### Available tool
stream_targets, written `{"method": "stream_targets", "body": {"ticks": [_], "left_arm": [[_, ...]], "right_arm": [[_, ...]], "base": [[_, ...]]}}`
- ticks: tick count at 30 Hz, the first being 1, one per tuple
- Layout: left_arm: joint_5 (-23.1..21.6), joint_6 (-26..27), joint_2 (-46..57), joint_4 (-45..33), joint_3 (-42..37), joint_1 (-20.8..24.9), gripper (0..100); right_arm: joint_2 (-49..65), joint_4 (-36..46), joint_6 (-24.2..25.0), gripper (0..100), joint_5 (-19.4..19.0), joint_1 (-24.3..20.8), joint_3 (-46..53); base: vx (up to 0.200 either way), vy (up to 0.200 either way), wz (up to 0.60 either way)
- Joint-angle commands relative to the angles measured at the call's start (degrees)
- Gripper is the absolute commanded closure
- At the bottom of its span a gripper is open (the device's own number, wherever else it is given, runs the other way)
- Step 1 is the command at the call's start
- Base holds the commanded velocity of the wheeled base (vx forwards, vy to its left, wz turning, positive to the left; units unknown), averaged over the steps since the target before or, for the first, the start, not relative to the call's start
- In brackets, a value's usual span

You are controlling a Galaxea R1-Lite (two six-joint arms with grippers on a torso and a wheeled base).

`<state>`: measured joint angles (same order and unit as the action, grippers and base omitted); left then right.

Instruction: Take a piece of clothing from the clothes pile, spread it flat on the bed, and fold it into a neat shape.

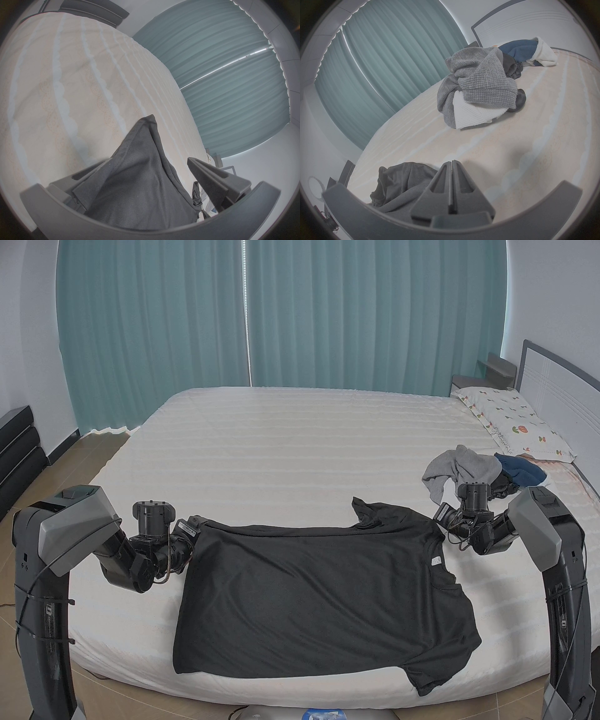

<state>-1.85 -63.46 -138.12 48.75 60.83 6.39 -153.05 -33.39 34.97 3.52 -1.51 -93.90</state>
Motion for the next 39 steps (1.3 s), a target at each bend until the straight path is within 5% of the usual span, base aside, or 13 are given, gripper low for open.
{"method": "stream_targets", "body": {"ticks": [1, 2, 3, 7, 20, 21, 31, 39], "left_arm": [[0.0, 0.0, 0.0, 0.0, 0.0, 0.0, 0], [0.0, 0.0, 0.0, 0.0, 0.0, 0.0, 0], [0.0, 0.0, 0.0, 0.0, 0.0, 0.0, 0], [0.0, 0.0, 0.0, 0.0, 0.0, 0.2, 0], [0.1, 0.3, -0.1, 0.0, 0.0, 0.2, 0], [0.1, 0.7, -0.1, 0.0, 0.0, 0.2, 0], [0.3, 1.6, -0.6, 0.1, 0.1, 0.3, 0], [0.3, 1.6, -0.6, 0.1, 0.1, 0.3, 0]], "right_arm": [[0.8, 0.0, -0.2, 100, -0.3, 0.4, 1.9], [2.1, 0.3, -0.4, 100, -1.2, 0.5, 3.7], [2.7, 0.2, -0.5, 0, -1.8, 0.6, 4.6], [5.1, -0.4, -3.7, 0, -7.9, 1.5, 9.8], [3.1, -0.4, -5.2, 0, -8.8, 0.9, 9.1], [2.9, -0.4, -5.2, 100, -8.8, 0.9, 8.4], [0.1, -0.9, -4.4, 100, -7.8, 0.8, 3.9], [-0.7, -7.1, -3.8, 100, -3.1, 0.6, 0.5]], "base": [[0.0, 0.0, 0.0], [0.0, 0.0, 0.0], [0.0, 0.0, 0.0], [0.0, 0.0, 0.0], [0.0, 0.0, 0.0], [0.0, 0.0, 0.0], [0.0, 0.0, 0.0], [0.0, 0.0, 0.0]]}}
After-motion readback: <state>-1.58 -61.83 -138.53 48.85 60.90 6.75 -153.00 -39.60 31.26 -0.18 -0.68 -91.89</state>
